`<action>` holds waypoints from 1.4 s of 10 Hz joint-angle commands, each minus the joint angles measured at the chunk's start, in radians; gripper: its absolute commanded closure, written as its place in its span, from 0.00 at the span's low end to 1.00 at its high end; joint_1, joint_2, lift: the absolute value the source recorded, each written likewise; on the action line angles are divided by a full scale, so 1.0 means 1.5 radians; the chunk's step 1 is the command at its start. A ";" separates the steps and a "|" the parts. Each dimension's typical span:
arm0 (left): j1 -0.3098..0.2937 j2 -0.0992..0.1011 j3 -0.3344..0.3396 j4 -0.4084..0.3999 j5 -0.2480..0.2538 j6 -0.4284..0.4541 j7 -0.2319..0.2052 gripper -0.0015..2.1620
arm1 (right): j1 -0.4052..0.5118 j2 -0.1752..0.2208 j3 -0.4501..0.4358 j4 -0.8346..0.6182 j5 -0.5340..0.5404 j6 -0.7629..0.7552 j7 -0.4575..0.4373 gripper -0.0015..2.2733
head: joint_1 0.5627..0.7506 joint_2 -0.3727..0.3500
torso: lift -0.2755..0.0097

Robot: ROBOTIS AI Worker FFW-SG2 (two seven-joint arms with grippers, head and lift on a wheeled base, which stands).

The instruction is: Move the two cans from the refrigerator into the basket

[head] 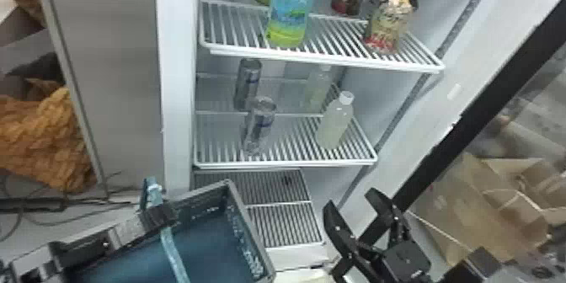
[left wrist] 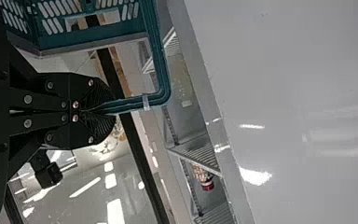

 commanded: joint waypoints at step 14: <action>-0.006 -0.001 -0.009 0.002 -0.003 0.002 0.003 0.56 | -0.203 -0.009 0.085 0.080 0.103 0.108 -0.042 0.08 | 0.70 0.21 | 0.20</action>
